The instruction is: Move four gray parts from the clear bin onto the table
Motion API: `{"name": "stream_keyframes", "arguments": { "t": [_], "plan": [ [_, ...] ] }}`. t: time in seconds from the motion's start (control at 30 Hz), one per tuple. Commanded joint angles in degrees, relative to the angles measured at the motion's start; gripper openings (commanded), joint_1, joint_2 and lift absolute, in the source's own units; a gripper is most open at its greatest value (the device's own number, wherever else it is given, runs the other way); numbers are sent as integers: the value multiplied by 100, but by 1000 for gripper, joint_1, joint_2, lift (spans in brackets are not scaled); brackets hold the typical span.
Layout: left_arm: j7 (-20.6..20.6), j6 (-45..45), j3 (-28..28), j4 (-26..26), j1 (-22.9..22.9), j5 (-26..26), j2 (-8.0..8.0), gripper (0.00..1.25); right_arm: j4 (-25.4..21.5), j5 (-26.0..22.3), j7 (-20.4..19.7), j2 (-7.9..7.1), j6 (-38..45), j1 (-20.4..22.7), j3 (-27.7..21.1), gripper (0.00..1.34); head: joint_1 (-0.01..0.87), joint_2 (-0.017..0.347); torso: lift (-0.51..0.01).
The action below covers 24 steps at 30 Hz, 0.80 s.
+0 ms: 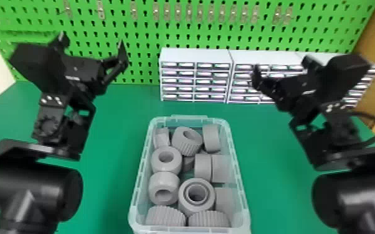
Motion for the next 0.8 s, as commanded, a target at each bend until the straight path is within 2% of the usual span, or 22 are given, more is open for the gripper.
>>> {"name": "stream_keyframes", "arguments": {
  "t": [0.0,0.07,0.77],
  "plan": [
    [20,-54,-42,533,68,194,-10,1250,654,-180,-20,82,-73,44,-25,1290,686,26,-50],
    [20,-36,-42,595,94,186,-19,1250,698,-162,-20,117,-64,97,-95,1256,686,26,-50],
    [-85,140,-148,665,129,335,-27,1250,715,-22,-2,125,349,176,-288,1256,686,26,-50]
  ]
}}
